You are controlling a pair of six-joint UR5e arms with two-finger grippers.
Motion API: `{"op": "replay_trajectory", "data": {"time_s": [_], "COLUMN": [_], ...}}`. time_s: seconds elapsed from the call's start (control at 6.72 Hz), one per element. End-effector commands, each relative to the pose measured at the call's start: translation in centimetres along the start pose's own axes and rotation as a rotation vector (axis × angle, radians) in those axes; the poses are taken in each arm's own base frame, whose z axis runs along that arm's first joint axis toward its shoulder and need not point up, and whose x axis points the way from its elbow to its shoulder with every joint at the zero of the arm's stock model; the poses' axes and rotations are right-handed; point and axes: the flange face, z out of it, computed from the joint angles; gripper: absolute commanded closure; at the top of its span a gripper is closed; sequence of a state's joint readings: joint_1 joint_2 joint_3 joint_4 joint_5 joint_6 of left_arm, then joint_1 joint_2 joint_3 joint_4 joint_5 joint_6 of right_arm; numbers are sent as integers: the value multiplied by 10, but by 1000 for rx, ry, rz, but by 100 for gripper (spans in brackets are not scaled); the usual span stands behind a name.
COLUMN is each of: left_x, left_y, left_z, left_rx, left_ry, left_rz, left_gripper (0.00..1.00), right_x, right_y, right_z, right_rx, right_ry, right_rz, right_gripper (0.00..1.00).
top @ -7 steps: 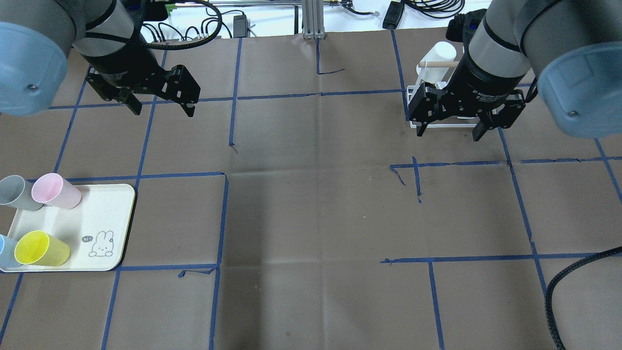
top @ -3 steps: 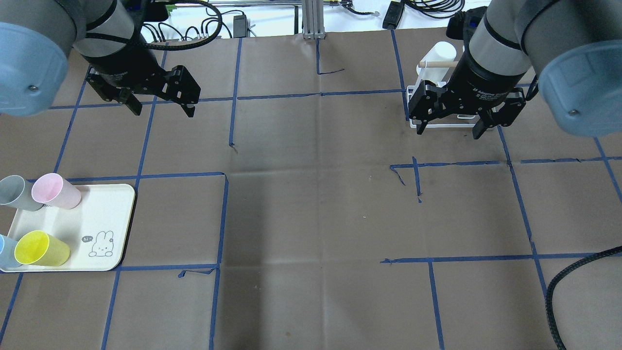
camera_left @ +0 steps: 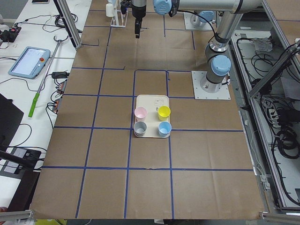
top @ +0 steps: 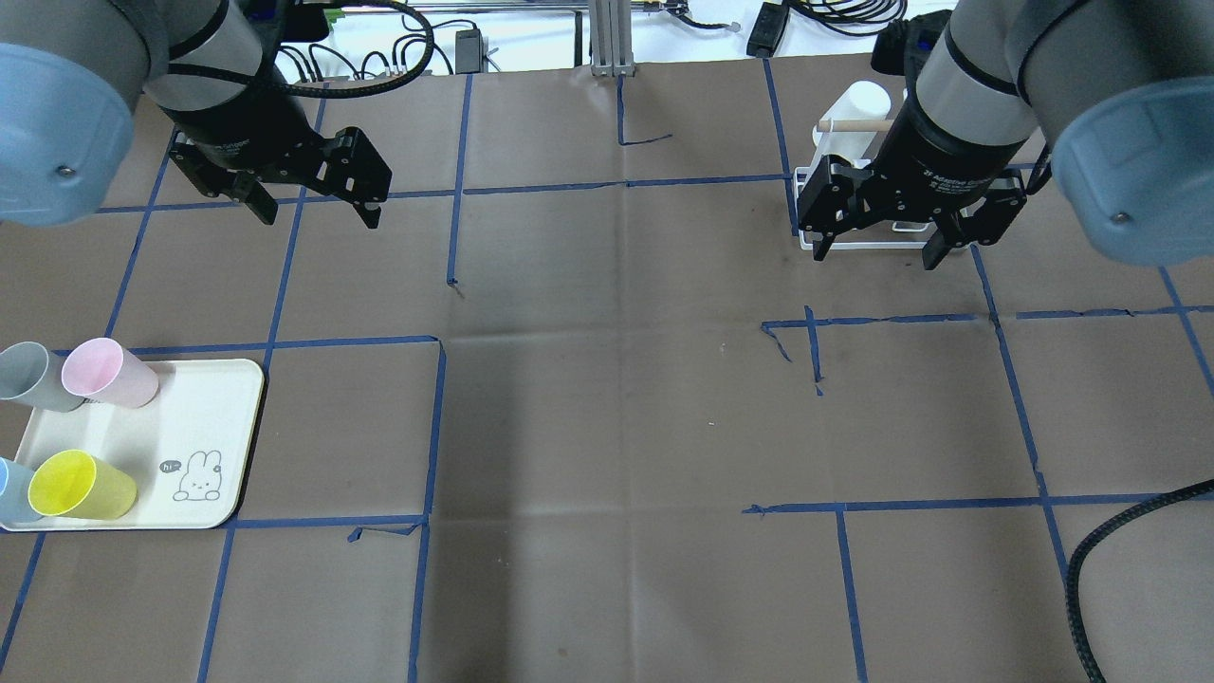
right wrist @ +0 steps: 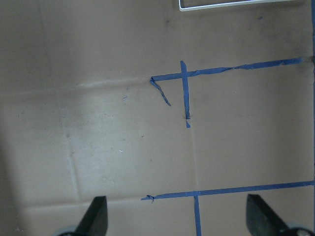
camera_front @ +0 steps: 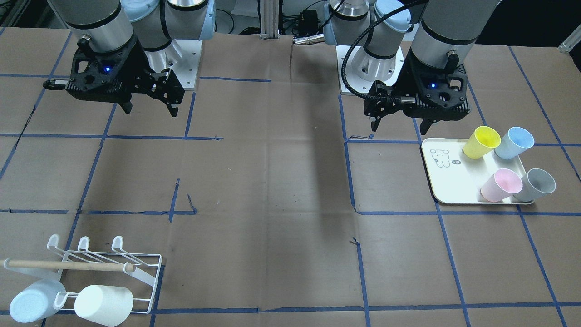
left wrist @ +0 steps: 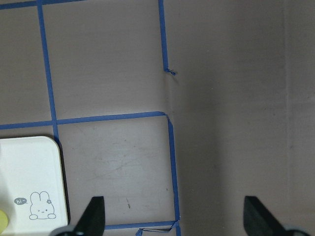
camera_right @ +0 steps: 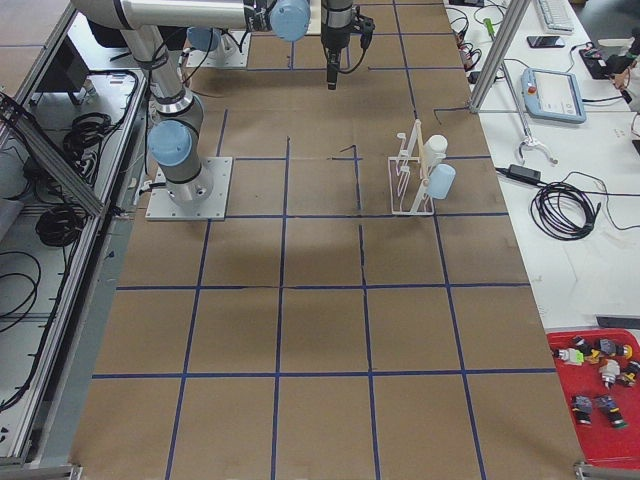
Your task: Transfer IKEA cup to right arm and place on rack
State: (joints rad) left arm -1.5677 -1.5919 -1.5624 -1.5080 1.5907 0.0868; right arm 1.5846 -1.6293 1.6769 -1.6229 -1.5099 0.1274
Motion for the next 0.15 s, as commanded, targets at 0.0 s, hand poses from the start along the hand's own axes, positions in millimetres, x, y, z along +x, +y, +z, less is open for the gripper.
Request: {"op": "replay_trajectory", "data": {"time_s": [0.0], "left_x": [0], "left_y": [0], "left_z": [0], "left_rx": [0], "left_ry": [0], "left_rz": [1], "left_gripper": [0], "right_x": [0], "right_y": [0], "right_z": [0], "right_rx": [1], "right_ry": [-2], "right_rz": [0], "right_gripper": [0]}}
